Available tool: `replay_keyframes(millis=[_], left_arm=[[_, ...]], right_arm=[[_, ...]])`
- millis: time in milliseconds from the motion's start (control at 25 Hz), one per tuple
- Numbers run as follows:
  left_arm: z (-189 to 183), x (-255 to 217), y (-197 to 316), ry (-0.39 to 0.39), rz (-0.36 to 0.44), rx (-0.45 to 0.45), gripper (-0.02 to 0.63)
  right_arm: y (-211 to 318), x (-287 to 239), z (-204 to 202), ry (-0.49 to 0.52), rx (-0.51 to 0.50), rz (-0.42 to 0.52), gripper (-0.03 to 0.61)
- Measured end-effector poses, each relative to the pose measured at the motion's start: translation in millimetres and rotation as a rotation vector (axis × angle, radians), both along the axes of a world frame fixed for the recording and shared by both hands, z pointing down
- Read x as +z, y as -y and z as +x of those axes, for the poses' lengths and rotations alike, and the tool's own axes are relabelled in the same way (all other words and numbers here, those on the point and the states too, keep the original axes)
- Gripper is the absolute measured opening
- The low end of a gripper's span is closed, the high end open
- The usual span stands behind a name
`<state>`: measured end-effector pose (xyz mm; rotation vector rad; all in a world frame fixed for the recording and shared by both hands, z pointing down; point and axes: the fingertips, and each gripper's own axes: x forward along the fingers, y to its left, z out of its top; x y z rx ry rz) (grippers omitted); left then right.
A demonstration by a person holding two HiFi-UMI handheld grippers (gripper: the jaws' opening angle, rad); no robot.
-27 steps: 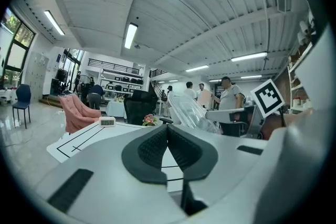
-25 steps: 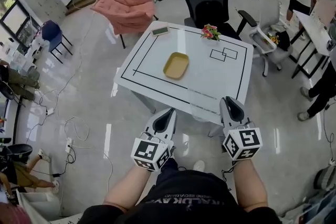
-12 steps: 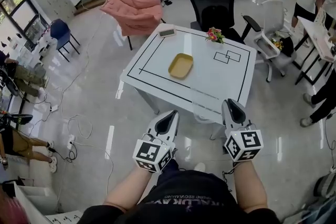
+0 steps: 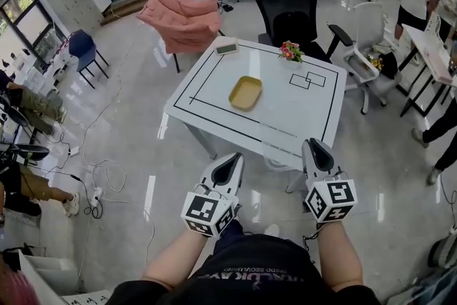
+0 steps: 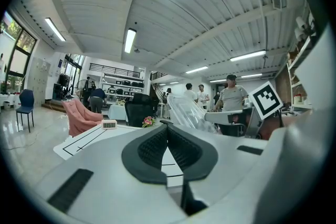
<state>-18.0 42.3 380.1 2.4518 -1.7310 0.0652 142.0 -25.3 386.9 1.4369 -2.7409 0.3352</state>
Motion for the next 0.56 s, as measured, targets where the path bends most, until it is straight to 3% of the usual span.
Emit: replay_keyframes(millis=[560], left_arm=[[6.0,-0.3,-6.8,-0.002,0.007,-0.011,0.002]], right_arm=[[-3.5,0.9,5.1,0.005,-0.011,0.001,0.048]])
